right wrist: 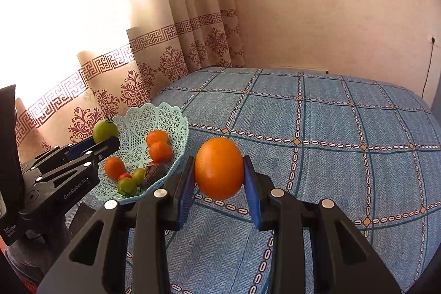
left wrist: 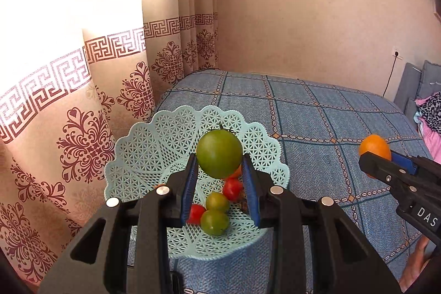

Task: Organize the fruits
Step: 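Carry the green tomato and orange into the basket and open both tools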

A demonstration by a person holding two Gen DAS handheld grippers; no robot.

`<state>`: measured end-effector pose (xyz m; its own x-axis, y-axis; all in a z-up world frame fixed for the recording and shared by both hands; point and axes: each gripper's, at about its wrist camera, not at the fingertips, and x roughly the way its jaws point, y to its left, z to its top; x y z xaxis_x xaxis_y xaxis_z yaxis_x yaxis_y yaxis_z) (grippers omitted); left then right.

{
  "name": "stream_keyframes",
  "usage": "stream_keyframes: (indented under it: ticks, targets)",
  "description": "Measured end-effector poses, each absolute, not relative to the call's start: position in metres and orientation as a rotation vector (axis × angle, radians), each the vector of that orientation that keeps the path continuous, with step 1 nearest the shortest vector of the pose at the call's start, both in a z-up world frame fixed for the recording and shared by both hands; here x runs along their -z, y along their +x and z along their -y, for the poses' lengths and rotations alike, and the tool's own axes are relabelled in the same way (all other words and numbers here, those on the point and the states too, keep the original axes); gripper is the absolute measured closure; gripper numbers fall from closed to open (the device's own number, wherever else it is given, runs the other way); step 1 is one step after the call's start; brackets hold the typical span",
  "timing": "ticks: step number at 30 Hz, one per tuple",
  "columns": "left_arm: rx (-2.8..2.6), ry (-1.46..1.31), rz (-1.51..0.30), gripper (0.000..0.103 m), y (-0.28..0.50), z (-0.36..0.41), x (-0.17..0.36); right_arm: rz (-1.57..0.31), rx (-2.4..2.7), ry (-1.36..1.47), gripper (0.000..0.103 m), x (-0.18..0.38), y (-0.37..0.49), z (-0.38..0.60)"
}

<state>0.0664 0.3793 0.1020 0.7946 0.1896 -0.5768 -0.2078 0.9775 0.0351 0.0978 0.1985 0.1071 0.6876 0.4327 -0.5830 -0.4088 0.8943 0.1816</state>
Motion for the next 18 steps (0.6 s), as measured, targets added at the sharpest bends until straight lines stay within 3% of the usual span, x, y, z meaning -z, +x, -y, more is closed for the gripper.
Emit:
stream_keyframes:
  ticks: [18]
  targets:
    - [-0.198, -0.15, -0.645, 0.069, 0.076, -0.439, -0.09, -0.696, -0.557, -0.036, 0.069, -0.098, 0.104, -0.279]
